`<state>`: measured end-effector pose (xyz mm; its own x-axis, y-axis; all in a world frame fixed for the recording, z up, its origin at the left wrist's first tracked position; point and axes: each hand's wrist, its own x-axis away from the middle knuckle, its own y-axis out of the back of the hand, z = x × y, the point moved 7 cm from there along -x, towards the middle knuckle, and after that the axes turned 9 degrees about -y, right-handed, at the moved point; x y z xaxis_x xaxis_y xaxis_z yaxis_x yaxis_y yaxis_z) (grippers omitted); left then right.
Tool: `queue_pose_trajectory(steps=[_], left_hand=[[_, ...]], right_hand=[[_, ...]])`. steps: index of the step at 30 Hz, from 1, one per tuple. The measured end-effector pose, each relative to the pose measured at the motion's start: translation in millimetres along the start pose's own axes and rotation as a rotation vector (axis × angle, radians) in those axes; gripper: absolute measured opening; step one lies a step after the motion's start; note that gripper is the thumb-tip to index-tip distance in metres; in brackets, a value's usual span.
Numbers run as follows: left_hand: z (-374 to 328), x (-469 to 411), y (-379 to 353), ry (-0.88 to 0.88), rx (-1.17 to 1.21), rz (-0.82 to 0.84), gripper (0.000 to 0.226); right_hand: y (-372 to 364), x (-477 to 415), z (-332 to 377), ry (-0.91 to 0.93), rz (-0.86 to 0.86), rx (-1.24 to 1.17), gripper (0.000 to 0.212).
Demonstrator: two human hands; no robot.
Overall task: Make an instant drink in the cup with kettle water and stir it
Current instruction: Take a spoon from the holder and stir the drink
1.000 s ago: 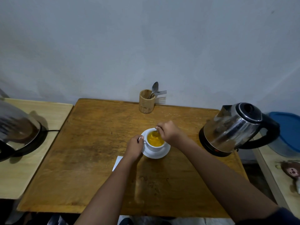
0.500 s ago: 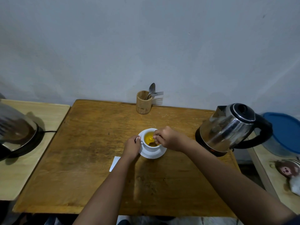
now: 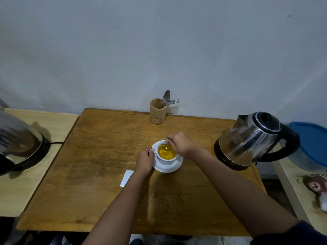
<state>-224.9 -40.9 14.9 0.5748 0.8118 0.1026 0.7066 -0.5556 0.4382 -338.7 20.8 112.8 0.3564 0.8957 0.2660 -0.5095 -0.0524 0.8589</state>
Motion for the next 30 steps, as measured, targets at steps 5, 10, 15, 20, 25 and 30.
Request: queue_pose_trajectory(steps=[5,10,15,20,25,30], left_hand=[[0.0,0.3,0.8,-0.001,-0.003,0.000,0.029],[-1.7,1.7,2.1,0.012,0.017,-0.021,0.029],[-1.8,3.0,2.5,0.022,0.042,-0.031,0.029],[-3.2,3.5,2.6,0.031,0.039,-0.052,0.031],[-2.7,2.9,1.9,0.040,0.033,-0.054,0.031],[-0.3,0.5,1.9,0.029,0.003,-0.051,0.030]], right_hand=[[-5.1,8.6,6.2,0.061,0.046,-0.061,0.024],[3.9,16.5,-6.2,0.035,0.062,-0.060,0.021],[24.8,31.2,-28.2,-0.045,-0.075,-0.114,0.019],[43.9,47.9,-37.5,0.000,-0.235,-0.318,0.016],[51.4,55.7,-41.4,0.048,-0.331,-0.437,0.014],[44.3,58.2,-44.1,0.074,-0.350,-0.431,0.013]])
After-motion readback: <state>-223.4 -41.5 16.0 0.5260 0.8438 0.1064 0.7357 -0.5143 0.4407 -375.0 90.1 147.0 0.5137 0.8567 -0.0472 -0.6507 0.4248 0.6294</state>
